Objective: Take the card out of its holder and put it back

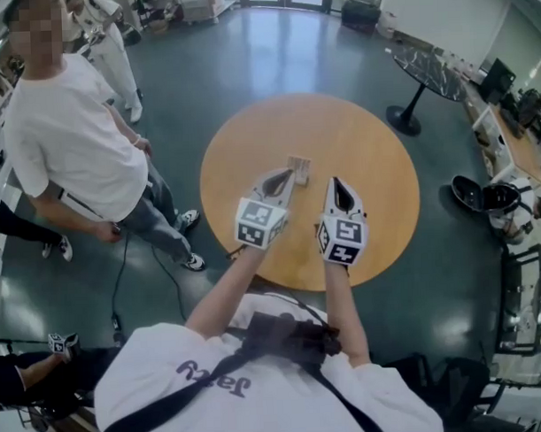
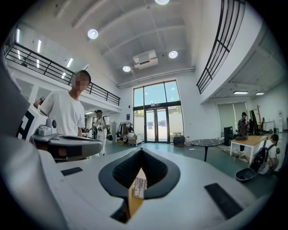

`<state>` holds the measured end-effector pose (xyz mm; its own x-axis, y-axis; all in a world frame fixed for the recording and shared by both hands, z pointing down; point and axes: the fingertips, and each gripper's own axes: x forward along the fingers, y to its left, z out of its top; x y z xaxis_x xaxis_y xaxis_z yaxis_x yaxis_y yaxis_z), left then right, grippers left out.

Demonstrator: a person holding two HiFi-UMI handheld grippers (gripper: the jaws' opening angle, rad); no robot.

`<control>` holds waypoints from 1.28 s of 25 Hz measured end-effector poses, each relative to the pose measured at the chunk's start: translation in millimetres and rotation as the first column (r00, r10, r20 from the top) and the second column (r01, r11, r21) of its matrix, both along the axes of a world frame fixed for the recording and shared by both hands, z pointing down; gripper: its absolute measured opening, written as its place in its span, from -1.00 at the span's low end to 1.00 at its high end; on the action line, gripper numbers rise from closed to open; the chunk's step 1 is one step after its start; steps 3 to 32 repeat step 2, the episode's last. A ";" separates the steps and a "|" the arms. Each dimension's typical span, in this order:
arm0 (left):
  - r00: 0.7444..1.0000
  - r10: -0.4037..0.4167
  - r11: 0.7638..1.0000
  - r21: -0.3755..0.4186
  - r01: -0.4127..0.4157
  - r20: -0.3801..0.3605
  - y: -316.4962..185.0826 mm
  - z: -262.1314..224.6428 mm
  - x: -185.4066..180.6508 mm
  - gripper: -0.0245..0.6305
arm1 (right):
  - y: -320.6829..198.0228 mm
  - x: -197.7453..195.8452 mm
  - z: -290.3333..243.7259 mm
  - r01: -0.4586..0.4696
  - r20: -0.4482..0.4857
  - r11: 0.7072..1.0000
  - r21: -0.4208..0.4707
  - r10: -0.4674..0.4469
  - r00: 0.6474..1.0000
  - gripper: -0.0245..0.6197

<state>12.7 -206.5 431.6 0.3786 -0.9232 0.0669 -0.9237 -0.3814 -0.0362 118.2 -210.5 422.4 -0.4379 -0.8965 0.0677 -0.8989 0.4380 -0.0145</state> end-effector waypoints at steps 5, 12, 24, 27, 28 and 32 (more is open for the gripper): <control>1.000 0.000 1.000 -0.014 0.001 0.007 0.9 2.9 2.1 -0.89 | 0.0 4.1 0.4 -0.004 0.004 1.000 -0.002 0.004 1.000 -0.88; 1.000 0.000 1.000 -0.014 0.001 0.007 0.9 2.9 2.1 -0.89 | 0.0 4.1 0.4 -0.004 0.004 1.000 -0.002 0.004 1.000 -0.88; 1.000 0.000 1.000 -0.014 0.001 0.007 0.9 2.9 2.1 -0.89 | 0.0 4.1 0.4 -0.004 0.004 1.000 -0.002 0.004 1.000 -0.88; 1.000 0.000 1.000 -0.014 0.001 0.007 0.9 2.9 2.1 -0.89 | 0.0 4.1 0.4 -0.004 0.004 1.000 -0.002 0.004 1.000 -0.88; 1.000 0.000 1.000 -0.014 0.001 0.007 0.9 2.9 2.1 -0.89 | 0.0 4.1 0.4 -0.004 0.004 1.000 -0.002 0.004 1.000 -0.88; 1.000 0.000 1.000 -0.014 0.001 0.007 0.9 2.9 2.1 -0.89 | 0.0 4.1 0.4 -0.004 0.004 1.000 -0.002 0.004 1.000 -0.88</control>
